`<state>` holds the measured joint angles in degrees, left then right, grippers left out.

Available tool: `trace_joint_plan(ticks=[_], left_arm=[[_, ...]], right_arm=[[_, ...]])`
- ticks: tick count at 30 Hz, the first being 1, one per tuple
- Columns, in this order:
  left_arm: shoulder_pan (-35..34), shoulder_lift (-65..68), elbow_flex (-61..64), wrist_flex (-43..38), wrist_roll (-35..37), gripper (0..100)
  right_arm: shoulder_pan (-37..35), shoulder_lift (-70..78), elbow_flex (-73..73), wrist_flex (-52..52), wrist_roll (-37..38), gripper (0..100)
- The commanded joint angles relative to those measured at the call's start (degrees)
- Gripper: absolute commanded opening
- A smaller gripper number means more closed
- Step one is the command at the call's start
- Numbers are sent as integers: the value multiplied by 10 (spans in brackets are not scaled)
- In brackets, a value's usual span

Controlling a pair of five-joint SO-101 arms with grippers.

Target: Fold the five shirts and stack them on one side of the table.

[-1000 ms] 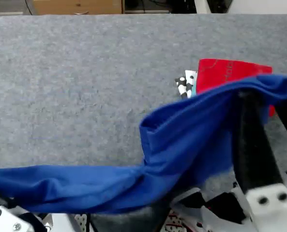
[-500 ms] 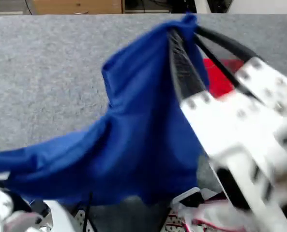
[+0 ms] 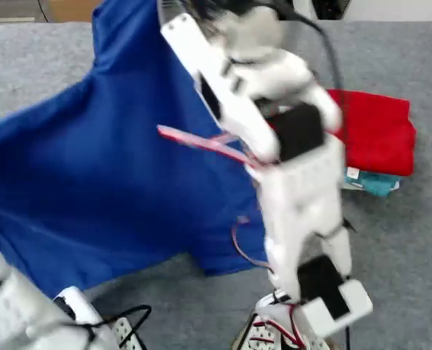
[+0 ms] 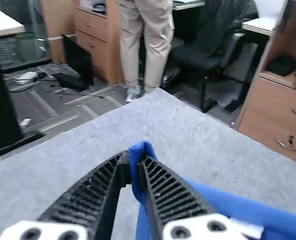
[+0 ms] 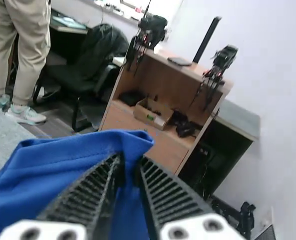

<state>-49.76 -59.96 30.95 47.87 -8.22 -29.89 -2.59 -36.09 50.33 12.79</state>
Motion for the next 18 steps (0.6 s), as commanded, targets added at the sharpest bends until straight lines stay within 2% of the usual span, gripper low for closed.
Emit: trace_joint_plan(ticks=[1, 4, 10, 18], left_arm=[[29, 49, 67, -167, 10, 18], [43, 138, 47, -206, 11, 18], [63, 350, -105, -207, 11, 18], [64, 541, -324, -113, 11, 18]], right_arm=[[4, 40, 23, -105, 6, 2], [4, 87, 16, -154, 6, 2], [6, 178, -68, -165, 8, 2], [6, 344, -266, -161, 8, 2]])
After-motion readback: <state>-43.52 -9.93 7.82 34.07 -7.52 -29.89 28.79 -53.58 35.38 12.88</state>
